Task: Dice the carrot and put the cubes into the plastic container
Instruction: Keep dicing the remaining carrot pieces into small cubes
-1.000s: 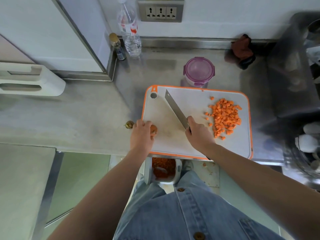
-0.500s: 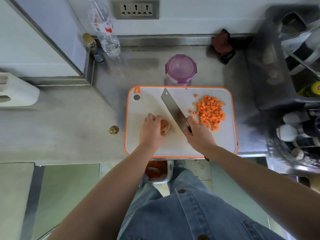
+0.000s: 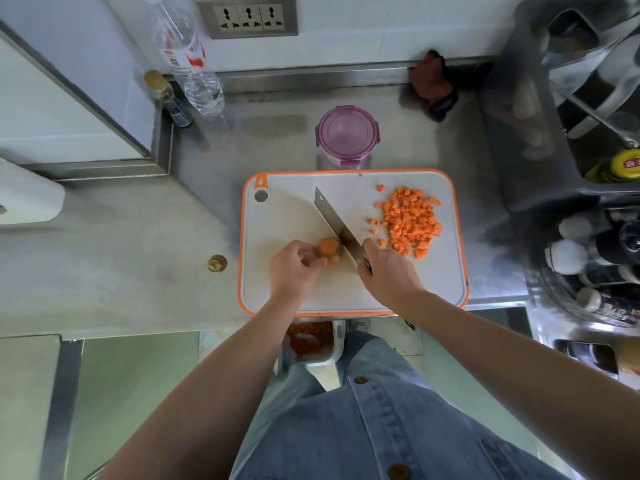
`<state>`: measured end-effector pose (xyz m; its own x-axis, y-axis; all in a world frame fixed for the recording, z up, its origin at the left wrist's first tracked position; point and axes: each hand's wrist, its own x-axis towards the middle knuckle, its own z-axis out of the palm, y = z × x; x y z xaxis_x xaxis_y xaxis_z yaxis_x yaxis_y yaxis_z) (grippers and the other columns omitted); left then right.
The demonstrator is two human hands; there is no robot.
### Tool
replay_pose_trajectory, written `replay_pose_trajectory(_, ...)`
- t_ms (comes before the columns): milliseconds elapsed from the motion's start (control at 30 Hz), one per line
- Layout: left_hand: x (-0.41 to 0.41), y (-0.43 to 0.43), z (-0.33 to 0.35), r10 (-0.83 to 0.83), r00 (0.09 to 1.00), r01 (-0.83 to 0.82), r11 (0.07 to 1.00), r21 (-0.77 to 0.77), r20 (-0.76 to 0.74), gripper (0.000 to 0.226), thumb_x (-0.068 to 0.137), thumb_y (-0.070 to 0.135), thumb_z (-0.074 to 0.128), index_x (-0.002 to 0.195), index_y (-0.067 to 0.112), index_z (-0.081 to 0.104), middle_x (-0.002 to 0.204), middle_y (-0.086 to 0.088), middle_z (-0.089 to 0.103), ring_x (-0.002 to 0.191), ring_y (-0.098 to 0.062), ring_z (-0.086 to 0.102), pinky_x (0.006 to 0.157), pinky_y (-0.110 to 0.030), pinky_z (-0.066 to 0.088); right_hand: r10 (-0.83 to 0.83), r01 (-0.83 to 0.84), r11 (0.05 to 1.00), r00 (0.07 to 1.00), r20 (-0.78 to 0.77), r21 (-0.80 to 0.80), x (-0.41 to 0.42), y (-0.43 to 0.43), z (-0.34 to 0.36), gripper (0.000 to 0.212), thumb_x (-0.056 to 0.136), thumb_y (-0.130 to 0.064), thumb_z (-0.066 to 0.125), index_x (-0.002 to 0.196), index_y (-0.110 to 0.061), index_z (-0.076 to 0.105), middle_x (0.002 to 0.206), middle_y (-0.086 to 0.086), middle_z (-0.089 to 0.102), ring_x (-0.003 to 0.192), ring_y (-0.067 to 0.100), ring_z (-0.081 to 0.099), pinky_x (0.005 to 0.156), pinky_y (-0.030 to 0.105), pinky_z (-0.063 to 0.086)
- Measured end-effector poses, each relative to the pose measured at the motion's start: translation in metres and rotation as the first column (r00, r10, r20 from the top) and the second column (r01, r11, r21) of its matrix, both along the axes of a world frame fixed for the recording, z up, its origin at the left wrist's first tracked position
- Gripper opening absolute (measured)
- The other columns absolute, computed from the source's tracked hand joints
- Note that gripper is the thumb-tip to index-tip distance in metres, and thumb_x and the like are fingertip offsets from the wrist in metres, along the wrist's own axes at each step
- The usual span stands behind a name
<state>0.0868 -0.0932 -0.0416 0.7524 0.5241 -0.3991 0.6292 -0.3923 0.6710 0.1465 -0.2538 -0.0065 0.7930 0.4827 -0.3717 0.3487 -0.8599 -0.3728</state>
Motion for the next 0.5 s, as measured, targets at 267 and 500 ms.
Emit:
replay_pose_trajectory(267, 0.012, -0.012, 0.000, 0.296, 0.952, -0.306, 0.919, -0.248, -0.079, 0.014, 0.084, 0.021, 0.075, 0.091, 0.010, 0.068, 0.087, -0.006, 0.073, 0.062, -0.018, 0.070, 0.067, -0.031, 0.060, 0.003, -0.004, 0.999, 1.000, 0.020, 0.054, -0.005, 0.003, 0.003, 0.018, 0.102, -0.019, 0.037, 0.104, -0.008, 0.051, 0.087, 0.001, 0.043, 0.075, 0.018, 0.048, 0.058, 0.023, 0.031)
replay_pose_trajectory(500, 0.019, -0.016, 0.001, 0.406, 0.898, -0.440, 0.841, -0.316, -0.172, 0.016, 0.081, 0.018, 0.077, 0.093, 0.011, 0.069, 0.084, -0.002, 0.071, 0.064, -0.016, 0.071, 0.068, -0.027, 0.060, 0.024, -0.023, 1.000, 1.000, -0.018, 0.021, 0.001, -0.002, 0.006, 0.015, 0.101, -0.019, 0.035, 0.105, -0.008, 0.046, 0.071, 0.000, 0.045, 0.067, 0.022, 0.049, 0.052, 0.029, 0.029)
